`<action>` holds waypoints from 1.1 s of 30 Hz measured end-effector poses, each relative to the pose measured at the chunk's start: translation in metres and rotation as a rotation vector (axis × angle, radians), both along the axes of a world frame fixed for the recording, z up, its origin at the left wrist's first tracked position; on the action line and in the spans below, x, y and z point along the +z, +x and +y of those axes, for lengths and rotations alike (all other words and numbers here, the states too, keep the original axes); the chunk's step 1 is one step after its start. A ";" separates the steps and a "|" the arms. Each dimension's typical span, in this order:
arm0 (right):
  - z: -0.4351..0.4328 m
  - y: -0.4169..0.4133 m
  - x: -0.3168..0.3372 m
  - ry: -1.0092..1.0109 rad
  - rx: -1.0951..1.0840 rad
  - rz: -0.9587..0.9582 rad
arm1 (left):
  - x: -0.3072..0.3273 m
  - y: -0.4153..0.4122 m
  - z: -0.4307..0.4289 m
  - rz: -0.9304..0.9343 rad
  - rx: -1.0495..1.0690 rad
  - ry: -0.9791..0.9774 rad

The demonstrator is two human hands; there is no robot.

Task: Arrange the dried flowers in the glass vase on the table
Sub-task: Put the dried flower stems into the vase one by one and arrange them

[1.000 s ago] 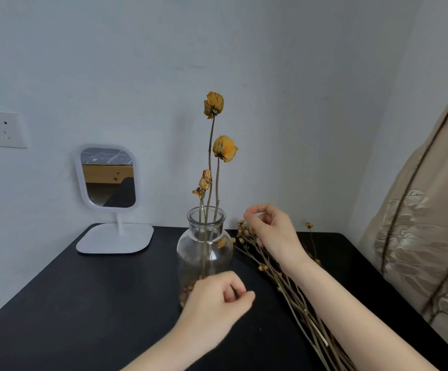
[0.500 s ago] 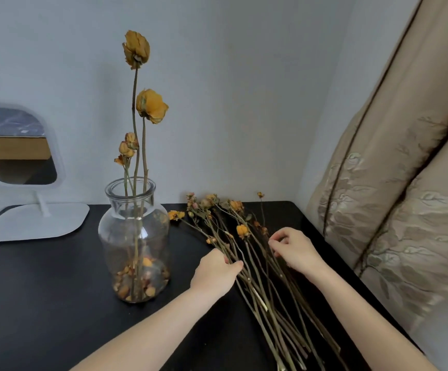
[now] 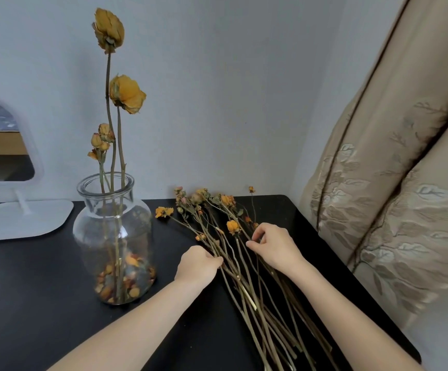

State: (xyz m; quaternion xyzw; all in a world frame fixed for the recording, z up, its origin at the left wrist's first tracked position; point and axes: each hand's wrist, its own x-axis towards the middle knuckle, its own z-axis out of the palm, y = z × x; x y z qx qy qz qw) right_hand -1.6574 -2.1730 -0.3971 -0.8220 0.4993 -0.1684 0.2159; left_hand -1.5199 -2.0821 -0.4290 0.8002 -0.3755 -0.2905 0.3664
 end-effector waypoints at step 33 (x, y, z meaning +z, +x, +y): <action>-0.001 0.036 0.008 0.129 0.036 0.015 | 0.002 0.004 0.020 -0.010 0.065 -0.181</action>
